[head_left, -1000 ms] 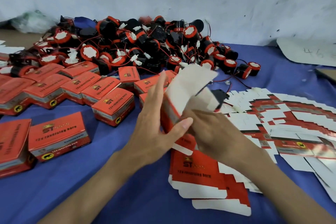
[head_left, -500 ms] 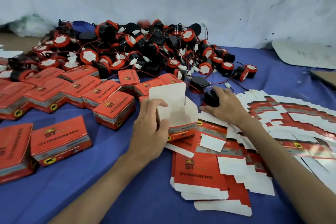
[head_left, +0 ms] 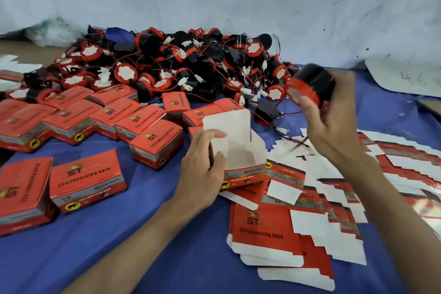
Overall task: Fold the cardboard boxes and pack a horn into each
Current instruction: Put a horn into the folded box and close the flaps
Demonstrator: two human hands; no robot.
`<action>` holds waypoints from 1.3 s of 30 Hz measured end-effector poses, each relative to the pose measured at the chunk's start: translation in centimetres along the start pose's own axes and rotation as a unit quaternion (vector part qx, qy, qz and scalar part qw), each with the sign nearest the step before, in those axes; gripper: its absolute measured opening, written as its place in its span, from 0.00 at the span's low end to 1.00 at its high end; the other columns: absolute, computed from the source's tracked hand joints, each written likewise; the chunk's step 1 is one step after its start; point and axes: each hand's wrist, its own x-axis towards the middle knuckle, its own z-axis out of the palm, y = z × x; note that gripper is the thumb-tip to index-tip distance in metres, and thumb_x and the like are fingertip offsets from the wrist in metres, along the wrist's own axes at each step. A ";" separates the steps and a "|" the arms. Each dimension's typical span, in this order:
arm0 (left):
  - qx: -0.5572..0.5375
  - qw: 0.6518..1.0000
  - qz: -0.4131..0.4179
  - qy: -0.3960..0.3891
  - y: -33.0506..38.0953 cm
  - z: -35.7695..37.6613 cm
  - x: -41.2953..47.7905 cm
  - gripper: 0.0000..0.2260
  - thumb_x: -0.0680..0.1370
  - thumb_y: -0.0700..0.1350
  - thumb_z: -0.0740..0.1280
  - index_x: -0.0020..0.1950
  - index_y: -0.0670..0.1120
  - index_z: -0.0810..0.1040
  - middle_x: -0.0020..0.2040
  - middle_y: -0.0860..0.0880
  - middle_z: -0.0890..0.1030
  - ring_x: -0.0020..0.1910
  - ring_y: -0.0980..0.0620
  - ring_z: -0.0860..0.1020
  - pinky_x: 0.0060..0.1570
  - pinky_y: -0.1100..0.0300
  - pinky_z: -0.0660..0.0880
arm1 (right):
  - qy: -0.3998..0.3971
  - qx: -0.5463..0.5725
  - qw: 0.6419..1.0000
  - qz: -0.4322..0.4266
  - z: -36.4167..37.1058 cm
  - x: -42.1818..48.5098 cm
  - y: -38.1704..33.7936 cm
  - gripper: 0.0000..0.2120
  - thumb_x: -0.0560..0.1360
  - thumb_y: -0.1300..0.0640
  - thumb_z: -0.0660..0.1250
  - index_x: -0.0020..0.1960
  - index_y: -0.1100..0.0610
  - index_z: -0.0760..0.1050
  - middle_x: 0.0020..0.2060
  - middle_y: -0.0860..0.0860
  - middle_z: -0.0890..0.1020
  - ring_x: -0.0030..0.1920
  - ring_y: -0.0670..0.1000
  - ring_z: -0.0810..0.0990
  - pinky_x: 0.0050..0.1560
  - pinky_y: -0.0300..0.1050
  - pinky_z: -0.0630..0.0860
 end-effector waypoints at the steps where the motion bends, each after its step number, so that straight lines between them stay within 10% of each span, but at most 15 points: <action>1: 0.002 1.000 0.002 -0.006 -0.1 0.0 0.0 0.14 0.74 0.45 0.57 0.56 0.59 0.67 0.56 0.68 0.70 0.57 0.70 0.68 0.53 0.75 0.66 | -0.001 0.030 0.999 -0.032 0.0 0.7 -1.8 0.22 0.78 0.41 0.58 0.64 0.56 0.64 0.56 0.54 0.71 0.54 0.47 0.73 0.54 0.34 0.68; 4: 0.005 1.000 0.004 -0.018 0.0 0.3 -0.1 0.14 0.74 0.46 0.56 0.58 0.59 0.67 0.54 0.66 0.72 0.53 0.66 0.71 0.50 0.69 0.69 | -0.132 0.057 0.982 -0.124 1.3 0.8 -6.5 0.22 0.80 0.40 0.51 0.66 0.54 0.65 0.56 0.42 0.71 0.55 0.32 0.70 0.56 0.26 0.65; 9: -0.058 0.998 -0.014 -0.033 0.1 0.0 -0.1 0.10 0.76 0.53 0.59 0.56 0.62 0.65 0.51 0.67 0.74 0.52 0.66 0.74 0.48 0.71 0.71 | -0.420 -0.074 0.904 0.002 3.1 -0.5 -5.9 0.18 0.80 0.45 0.54 0.67 0.50 0.65 0.60 0.47 0.75 0.57 0.51 0.74 0.57 0.53 0.71; 17: -0.161 0.985 -0.035 -0.051 0.5 -0.3 -0.1 0.08 0.69 0.39 0.57 0.45 0.50 0.64 0.44 0.47 0.74 0.43 0.48 0.72 0.40 0.46 0.70 | -0.394 -0.172 0.901 0.060 3.7 -1.0 -5.7 0.24 0.76 0.40 0.44 0.56 0.51 0.74 0.52 0.49 0.78 0.50 0.56 0.75 0.48 0.54 0.71; 26: -0.072 0.995 -0.049 -0.057 1.4 0.1 -0.4 0.13 0.73 0.56 0.66 0.48 0.52 0.64 0.40 0.54 0.75 0.40 0.57 0.76 0.40 0.57 0.76 | -0.408 -0.282 0.866 -0.060 4.4 -2.4 -6.4 0.15 0.82 0.51 0.51 0.60 0.46 0.74 0.52 0.46 0.79 0.53 0.55 0.76 0.41 0.47 0.62; 33: -0.088 0.980 -0.133 -0.118 2.1 0.0 0.6 0.20 0.72 0.52 0.74 0.50 0.53 0.62 0.49 0.58 0.76 0.48 0.65 0.75 0.42 0.71 0.72 | -0.433 -0.140 0.887 0.084 2.4 -0.2 -5.9 0.10 0.80 0.50 0.59 0.55 0.49 0.77 0.50 0.47 0.82 0.49 0.51 0.78 0.53 0.50 0.74; 39: -0.097 0.979 -0.160 -0.080 2.6 0.7 0.6 0.24 0.70 0.52 0.75 0.54 0.47 0.63 0.50 0.52 0.75 0.47 0.62 0.74 0.41 0.72 0.72 | -0.440 -0.224 0.864 0.098 -0.1 1.1 -5.7 0.10 0.72 0.52 0.71 0.52 0.48 0.78 0.41 0.42 0.79 0.39 0.42 0.73 0.39 0.37 0.68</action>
